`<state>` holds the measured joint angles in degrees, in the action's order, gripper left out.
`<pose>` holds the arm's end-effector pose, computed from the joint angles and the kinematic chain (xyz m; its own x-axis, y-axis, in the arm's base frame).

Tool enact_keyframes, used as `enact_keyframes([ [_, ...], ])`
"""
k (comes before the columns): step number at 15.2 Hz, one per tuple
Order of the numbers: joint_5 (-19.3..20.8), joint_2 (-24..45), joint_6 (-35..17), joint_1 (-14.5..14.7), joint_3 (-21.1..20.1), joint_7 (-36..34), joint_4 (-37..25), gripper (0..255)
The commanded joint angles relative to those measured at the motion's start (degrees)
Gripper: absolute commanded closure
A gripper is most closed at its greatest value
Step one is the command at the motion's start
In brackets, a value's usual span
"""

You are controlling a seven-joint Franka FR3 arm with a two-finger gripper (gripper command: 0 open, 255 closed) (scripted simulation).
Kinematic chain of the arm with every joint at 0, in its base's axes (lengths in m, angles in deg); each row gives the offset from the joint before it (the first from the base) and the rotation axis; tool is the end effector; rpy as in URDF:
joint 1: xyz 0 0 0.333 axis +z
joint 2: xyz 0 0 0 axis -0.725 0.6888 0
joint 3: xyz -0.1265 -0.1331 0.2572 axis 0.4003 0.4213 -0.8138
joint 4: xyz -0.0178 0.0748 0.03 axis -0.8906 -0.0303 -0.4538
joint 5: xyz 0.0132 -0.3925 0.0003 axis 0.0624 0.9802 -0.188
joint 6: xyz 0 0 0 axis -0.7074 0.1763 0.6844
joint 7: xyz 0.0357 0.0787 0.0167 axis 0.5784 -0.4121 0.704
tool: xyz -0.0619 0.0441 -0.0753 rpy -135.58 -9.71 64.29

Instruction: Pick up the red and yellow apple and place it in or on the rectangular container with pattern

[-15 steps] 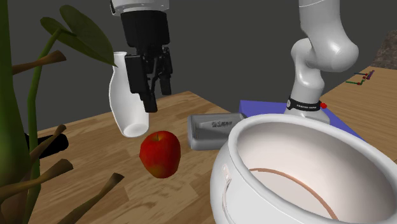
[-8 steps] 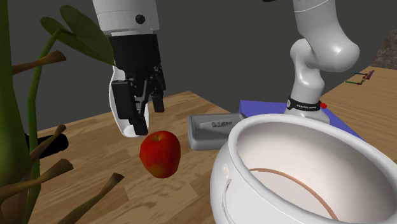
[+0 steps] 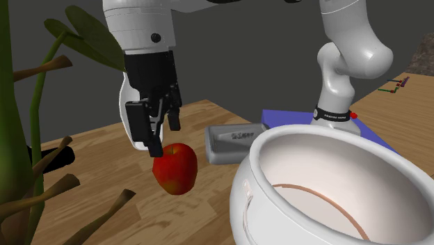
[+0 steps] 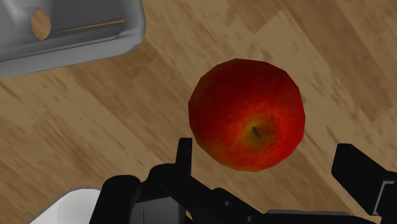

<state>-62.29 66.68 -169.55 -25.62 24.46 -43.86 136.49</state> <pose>0.5176 0.4664 0.3981 0.9968 0.0381 -0.0702 0.0350 -0.9983 -0.0459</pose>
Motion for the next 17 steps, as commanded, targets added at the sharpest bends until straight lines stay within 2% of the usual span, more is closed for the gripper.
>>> enact_keyframes([
  [1, 0.0, 0.0, 0.0, 0.0, 0.0, 0.0, 0.0, 0],
  [2, 0.0, 0.0, 0.0, 0.0, 0.0, 0.0, 0.0, 0],
  [3, 0.0, 0.0, 0.0, 0.0, 0.0, 0.0, 0.0, 255],
  [12, 0.0, 0.0, 0.0, 0.0, 0.0, 0.0, 0.0, 255],
  [17, -0.4, -0.8, 3.4, 0.1, -0.3, 0.1, -2.7, 255],
])
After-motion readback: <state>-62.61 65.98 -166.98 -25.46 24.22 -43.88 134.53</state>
